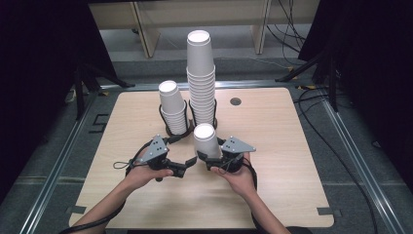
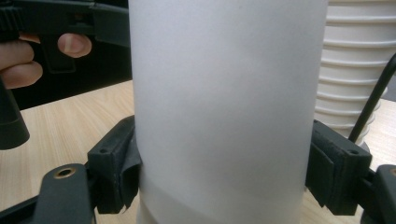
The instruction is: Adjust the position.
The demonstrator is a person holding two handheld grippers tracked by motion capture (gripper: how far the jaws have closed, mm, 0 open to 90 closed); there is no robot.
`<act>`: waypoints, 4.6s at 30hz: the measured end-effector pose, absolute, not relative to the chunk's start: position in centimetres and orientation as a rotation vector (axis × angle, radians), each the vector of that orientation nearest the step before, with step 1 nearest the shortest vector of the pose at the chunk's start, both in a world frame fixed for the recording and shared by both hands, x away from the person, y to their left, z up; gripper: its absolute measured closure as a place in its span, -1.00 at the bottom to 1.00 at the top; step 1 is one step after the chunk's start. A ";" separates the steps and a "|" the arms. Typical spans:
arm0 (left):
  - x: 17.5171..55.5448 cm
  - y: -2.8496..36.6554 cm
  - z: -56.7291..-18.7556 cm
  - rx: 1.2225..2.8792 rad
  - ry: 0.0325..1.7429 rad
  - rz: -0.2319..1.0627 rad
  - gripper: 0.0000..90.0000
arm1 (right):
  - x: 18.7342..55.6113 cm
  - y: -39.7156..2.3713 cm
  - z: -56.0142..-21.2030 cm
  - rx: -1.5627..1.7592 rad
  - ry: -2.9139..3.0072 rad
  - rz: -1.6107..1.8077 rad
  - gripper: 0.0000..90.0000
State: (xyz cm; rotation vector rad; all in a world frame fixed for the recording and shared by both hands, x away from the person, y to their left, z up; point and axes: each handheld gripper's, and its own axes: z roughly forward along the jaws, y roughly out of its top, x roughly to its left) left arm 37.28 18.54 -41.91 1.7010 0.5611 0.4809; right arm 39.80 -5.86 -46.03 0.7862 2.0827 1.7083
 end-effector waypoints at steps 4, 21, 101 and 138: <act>37.7 17.8 -41.5 1.673 0.537 0.421 -0.93 | 40.0 -5.8 -46.2 0.730 2.060 1.691 -0.50; 39.5 16.2 -41.5 1.699 0.562 0.400 -0.93 | 39.5 -4.8 -46.5 0.749 2.102 1.699 -0.50; 40.0 15.8 -41.3 1.711 0.589 0.385 -0.54 | 39.1 -3.8 -46.6 0.672 2.110 1.707 -0.50; 39.7 16.6 -41.8 1.725 0.588 0.449 -0.52 | 39.0 -4.3 -46.2 0.663 2.122 1.664 -0.67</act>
